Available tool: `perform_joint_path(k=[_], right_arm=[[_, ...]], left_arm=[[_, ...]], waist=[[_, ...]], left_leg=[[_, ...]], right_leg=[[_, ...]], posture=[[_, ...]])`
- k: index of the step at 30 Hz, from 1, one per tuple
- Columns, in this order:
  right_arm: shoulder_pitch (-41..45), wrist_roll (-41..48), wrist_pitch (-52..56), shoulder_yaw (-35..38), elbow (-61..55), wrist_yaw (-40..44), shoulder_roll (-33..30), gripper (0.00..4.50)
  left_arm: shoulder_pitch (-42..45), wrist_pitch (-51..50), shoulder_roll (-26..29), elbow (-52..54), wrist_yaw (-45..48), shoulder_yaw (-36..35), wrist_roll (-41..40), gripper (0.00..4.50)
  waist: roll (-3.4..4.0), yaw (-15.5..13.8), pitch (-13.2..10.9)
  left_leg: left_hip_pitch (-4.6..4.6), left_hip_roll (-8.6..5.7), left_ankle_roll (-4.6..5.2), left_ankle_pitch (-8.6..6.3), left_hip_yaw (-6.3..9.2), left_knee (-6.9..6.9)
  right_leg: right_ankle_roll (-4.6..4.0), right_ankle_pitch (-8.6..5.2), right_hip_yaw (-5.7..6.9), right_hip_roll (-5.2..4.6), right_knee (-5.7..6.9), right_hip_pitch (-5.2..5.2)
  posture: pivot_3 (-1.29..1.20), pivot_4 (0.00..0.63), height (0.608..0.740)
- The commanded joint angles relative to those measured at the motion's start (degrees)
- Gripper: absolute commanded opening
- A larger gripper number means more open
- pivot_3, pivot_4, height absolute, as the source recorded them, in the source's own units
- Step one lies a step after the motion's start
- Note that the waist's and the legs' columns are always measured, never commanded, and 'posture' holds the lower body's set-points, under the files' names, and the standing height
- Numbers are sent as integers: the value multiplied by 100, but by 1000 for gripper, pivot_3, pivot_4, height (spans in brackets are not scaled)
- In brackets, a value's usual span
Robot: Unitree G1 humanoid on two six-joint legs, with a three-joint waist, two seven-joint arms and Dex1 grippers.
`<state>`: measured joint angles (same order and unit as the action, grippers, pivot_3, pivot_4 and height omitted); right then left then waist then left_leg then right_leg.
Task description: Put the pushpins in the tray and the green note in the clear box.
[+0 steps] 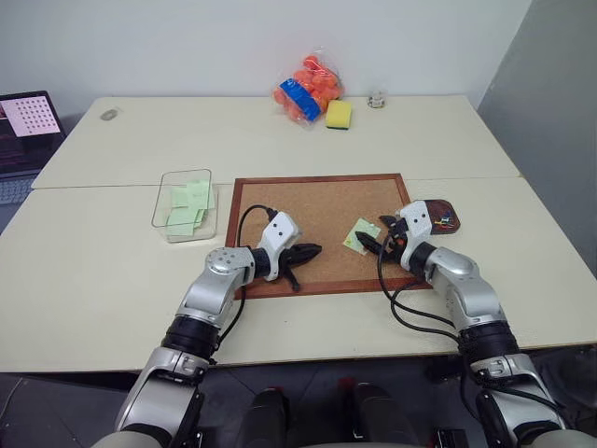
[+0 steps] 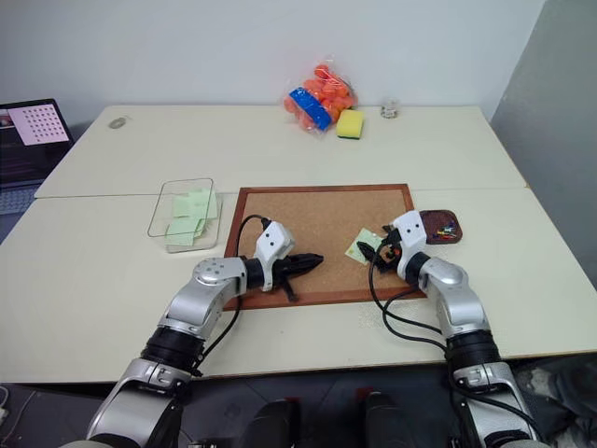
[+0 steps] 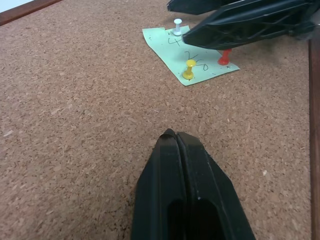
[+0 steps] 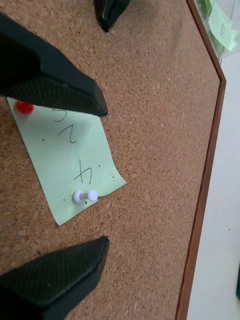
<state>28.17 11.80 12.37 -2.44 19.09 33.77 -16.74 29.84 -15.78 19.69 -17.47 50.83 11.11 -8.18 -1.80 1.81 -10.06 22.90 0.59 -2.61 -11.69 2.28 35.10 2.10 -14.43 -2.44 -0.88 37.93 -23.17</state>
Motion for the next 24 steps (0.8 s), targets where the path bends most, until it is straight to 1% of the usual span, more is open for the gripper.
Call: perform_joint_path(k=[1,5,6,7,8,10,11,13,14,17,21,24], right_arm=[[158,-66,-269,60,148,16,40,2987],[227,-134,-403,57,359,8,53,2287],[239,-159,-437,48,400,-2,53,2196],[259,-189,-479,50,450,-26,61,1851],[274,-221,-513,56,487,-48,68,1856],[304,-246,-563,68,556,-63,80,1349],[316,-255,-585,69,584,-65,82,1219],[335,-285,-630,69,638,-78,79,781],[340,-295,-657,75,660,-86,77,494],[349,-318,-741,97,702,-103,82,54],[304,-348,-914,138,637,-174,80,54],[180,-220,-1079,227,291,-113,113,54]], left_arm=[[-227,-293,-43,30,129,186,-1,0],[-246,-329,-39,102,98,174,13,0],[-238,-328,-38,123,80,166,18,0],[-222,-338,-49,133,55,150,15,0],[-210,-353,-59,140,36,138,10,0],[-202,-384,-78,149,18,132,2,0],[-212,-390,-83,161,16,141,5,0],[-218,-405,-92,167,15,144,9,0],[-221,-409,-95,166,12,144,13,0],[-231,-422,-100,173,5,141,16,0],[-228,-389,-110,149,-32,141,46,0],[-233,-390,-120,154,-44,136,41,0]], waist=[[0,-1,0],[0,2,0],[0,2,0],[0,2,0],[0,2,0],[0,2,0],[0,1,0],[0,1,0],[0,0,0],[0,0,0],[0,-1,0],[0,-5,0]], left_leg=[[0,0,0,0,0,0],[-1,1,0,0,0,0],[-1,1,0,0,0,0],[-1,1,0,0,0,0],[-1,1,0,0,0,0],[-1,1,0,0,0,0],[-1,1,0,0,0,0],[-1,0,0,0,0,0],[-1,0,0,0,0,0],[-1,0,0,0,0,0],[-1,0,0,0,0,0],[0,-1,0,0,0,1]], right_leg=[[0,0,0,0,0,0],[-2,1,0,0,1,0],[-2,1,0,0,1,0],[-2,1,0,0,1,0],[-2,1,0,0,2,0],[-2,1,0,0,2,0],[-2,1,0,0,2,0],[-2,1,0,0,2,0],[-2,1,0,0,2,0],[-2,2,0,0,2,0],[-2,2,0,-1,2,0],[-2,2,0,-3,3,0]], posture=[[0,150,740],[0,150,740],[0,150,740],[0,150,740],[0,150,740],[0,150,740],[0,150,740],[0,150,740],[0,150,740],[0,150,740],[0,150,740],[0,150,740]])
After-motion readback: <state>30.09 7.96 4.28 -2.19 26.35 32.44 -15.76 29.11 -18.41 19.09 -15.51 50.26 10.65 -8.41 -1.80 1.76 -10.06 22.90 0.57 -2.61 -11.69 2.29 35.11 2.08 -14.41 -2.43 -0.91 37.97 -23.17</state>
